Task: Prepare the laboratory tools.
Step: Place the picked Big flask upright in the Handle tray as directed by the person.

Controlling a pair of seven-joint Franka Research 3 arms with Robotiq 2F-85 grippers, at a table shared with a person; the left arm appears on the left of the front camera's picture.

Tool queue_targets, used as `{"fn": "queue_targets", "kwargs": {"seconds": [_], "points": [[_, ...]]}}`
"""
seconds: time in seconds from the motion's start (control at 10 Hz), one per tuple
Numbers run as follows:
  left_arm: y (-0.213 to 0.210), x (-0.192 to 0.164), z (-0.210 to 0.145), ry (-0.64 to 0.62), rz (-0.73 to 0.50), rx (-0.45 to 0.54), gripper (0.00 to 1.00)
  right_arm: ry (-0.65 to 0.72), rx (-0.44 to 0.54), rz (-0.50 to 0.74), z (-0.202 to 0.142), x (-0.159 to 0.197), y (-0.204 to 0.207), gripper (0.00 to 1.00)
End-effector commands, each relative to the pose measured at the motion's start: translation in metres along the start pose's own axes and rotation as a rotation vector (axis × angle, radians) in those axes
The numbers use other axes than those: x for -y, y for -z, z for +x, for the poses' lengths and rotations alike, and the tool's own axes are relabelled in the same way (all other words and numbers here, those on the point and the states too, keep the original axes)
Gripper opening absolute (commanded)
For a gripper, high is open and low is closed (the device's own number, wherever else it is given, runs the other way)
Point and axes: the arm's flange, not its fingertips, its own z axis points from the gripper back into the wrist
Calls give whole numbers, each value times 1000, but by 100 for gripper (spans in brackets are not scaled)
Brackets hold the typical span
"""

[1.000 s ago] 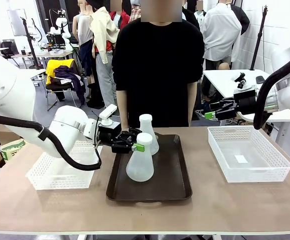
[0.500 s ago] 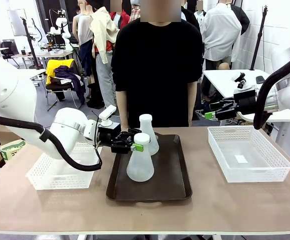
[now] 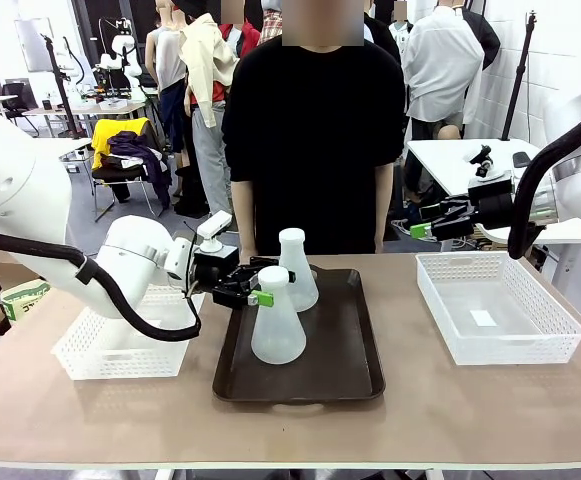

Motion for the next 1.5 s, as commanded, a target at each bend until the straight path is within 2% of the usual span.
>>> {"fn": "queue_targets", "kwargs": {"seconds": [0.0,1.4], "points": [[-13,6,3,-35,-1,-29,100,2,-10,0,0,-1,0,100],[-17,3,-3,-24,19,-17,100,2,-10,0,0,-1,0,100]]}}
